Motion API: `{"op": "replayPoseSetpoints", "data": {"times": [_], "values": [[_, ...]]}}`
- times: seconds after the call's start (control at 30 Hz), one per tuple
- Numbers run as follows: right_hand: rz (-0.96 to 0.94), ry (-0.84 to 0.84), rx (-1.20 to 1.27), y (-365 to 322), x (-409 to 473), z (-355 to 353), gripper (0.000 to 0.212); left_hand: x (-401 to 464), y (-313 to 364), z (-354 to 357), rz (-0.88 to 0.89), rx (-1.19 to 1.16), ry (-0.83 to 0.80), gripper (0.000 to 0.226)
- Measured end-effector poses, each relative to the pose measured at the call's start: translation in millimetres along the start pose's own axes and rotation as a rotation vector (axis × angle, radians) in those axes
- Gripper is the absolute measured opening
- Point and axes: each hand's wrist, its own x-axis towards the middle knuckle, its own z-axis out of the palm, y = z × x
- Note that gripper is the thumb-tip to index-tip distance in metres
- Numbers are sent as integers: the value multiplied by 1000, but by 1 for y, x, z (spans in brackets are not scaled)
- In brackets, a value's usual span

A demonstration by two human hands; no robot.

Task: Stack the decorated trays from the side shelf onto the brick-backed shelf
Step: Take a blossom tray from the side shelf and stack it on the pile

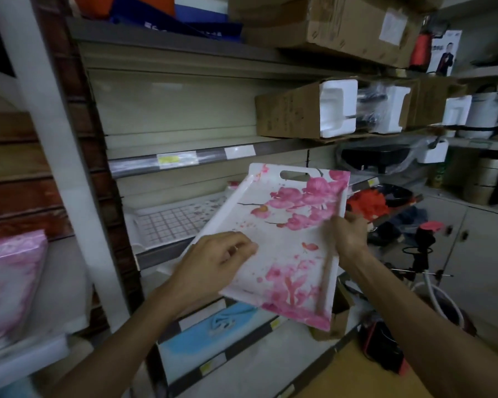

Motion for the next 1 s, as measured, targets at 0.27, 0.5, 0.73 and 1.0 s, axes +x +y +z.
{"op": "replayPoseSetpoints", "data": {"times": [0.27, 0.5, 0.73, 1.0], "values": [[-44, -157, 83, 25, -47, 42, 15, -44, -87, -56, -439, 131, 255, 15], [-70, -267, 85, 55, -89, 98, 19, -114, -119, -91, -892, -544, 360, 31], [-74, -379, 127, 65, -139, 156, 19, -167, -133, -123, -842, -445, 386, 26], [-44, -484, 194, 62, -179, 225, 17, -230, -137, -179, -772, -392, 450, 26]]}}
